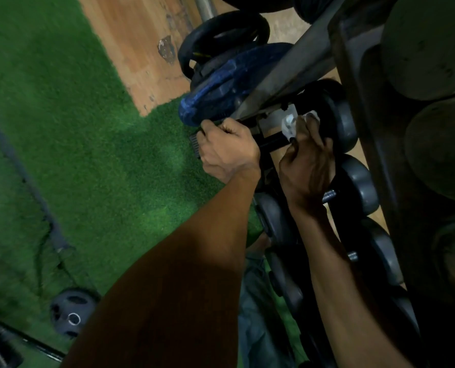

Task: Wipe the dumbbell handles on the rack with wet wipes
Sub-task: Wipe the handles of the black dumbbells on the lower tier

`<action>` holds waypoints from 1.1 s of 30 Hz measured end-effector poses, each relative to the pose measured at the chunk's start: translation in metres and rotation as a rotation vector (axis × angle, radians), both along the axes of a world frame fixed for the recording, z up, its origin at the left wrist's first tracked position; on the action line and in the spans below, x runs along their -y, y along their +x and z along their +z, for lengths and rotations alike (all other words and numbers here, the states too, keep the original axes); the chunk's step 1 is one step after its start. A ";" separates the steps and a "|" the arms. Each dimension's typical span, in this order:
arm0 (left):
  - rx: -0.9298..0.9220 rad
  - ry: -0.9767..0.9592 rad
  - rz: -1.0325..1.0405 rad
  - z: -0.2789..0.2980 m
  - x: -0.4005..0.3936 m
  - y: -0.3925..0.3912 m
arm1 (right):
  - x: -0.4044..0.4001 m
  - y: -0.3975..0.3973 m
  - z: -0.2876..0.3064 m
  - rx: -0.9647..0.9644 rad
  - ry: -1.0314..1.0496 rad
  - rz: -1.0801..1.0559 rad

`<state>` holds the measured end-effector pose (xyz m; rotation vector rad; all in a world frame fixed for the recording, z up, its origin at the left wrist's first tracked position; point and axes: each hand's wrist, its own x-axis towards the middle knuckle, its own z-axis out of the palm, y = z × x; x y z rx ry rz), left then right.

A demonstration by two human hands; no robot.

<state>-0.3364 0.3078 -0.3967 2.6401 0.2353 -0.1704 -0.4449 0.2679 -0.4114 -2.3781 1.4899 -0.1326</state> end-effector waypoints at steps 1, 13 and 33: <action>0.005 -0.001 0.000 -0.001 0.000 0.000 | -0.002 -0.001 -0.001 0.010 0.043 0.059; 0.021 0.017 -0.002 -0.003 -0.001 0.001 | -0.014 -0.010 0.007 0.187 0.509 0.405; 0.007 0.028 0.004 -0.005 -0.001 0.000 | -0.039 -0.033 -0.005 0.245 0.299 0.327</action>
